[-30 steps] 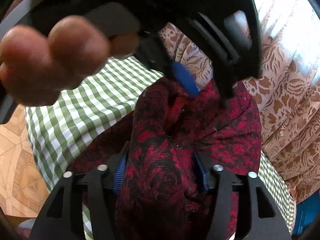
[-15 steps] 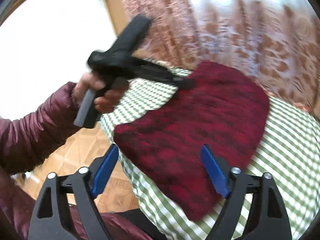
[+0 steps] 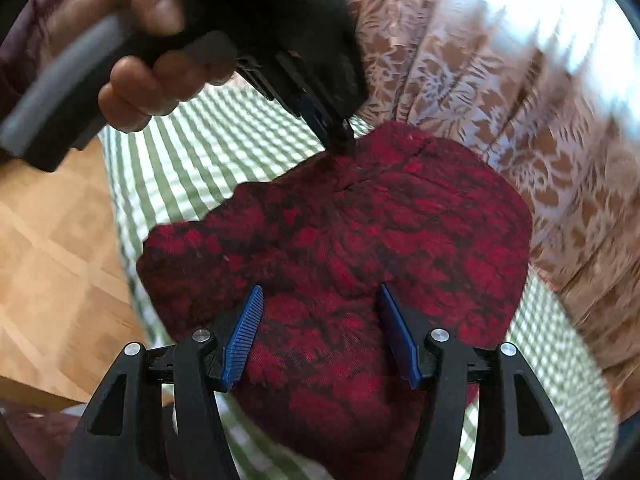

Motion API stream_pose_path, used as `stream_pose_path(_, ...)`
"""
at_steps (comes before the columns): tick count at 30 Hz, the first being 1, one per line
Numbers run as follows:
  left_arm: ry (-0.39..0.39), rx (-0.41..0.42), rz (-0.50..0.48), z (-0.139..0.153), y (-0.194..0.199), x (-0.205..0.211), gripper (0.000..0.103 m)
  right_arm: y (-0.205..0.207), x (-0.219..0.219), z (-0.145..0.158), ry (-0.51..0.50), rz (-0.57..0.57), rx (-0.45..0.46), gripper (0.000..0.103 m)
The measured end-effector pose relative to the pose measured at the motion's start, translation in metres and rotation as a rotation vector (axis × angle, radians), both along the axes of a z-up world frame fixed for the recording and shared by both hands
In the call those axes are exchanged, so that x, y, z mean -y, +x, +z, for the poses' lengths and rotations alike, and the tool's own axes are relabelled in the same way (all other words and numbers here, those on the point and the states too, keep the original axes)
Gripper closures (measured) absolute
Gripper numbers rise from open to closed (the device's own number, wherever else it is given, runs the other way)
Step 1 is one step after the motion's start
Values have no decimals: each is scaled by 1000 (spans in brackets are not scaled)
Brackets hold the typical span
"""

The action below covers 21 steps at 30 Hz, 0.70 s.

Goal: Fold small clothes

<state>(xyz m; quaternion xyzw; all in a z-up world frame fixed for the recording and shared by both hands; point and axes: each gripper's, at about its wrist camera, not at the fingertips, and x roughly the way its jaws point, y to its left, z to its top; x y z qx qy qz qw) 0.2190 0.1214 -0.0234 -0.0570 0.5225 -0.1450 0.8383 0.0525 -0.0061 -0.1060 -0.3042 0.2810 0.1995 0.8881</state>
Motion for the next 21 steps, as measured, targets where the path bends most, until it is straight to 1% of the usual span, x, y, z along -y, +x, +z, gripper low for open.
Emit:
stream_pose_path(2, 2, 12, 52, -10, -3, -5, 95, -3, -13, -12, -43, 15, 27, 43)
stream_pose_path(4, -11, 52, 101, -22, -13, -6, 95, -4, -16, -23, -77, 32, 67, 43)
stream_pose_path(5, -9, 69, 106, -24, -16, -4, 95, -4, -14, -24, -78, 37, 74, 43)
stream_pose_path(7, 23, 159, 117, -25, -29, 6, 95, -6, -4, -24, -44, 45, 55, 43)
stream_pose_path(8, 32, 186, 119, -25, -32, 9, 95, -3, 3, -21, -14, 52, 37, 43)
stream_pose_path(10, 60, 256, 126, -26, -41, 18, 95, 0, 23, -8, 84, 87, -37, 43)
stream_pose_path(11, 67, 274, 127, -26, -42, 18, 95, 1, 34, -1, 139, 107, -90, 42)
stream_pose_path(13, 74, 299, 130, -27, -43, 18, 95, 6, 62, 19, 290, 136, -235, 42)
stream_pose_path(14, 76, 305, 130, -27, -42, 16, 95, 10, 80, 32, 384, 129, -296, 42)
stream_pose_path(15, 72, 309, 130, -26, -41, 16, 95, 14, 92, 40, 445, 112, -313, 42)
stream_pose_path(17, 73, 316, 122, -25, -39, 15, 94, 27, 117, 61, 552, 50, -306, 42)
stream_pose_path(19, 82, 323, 121, -25, -40, 16, 94, 46, 130, 73, 598, -16, -281, 42)
stream_pose_path(21, 100, 335, 118, -25, -42, 19, 95, 72, 136, 79, 602, -103, -244, 42)
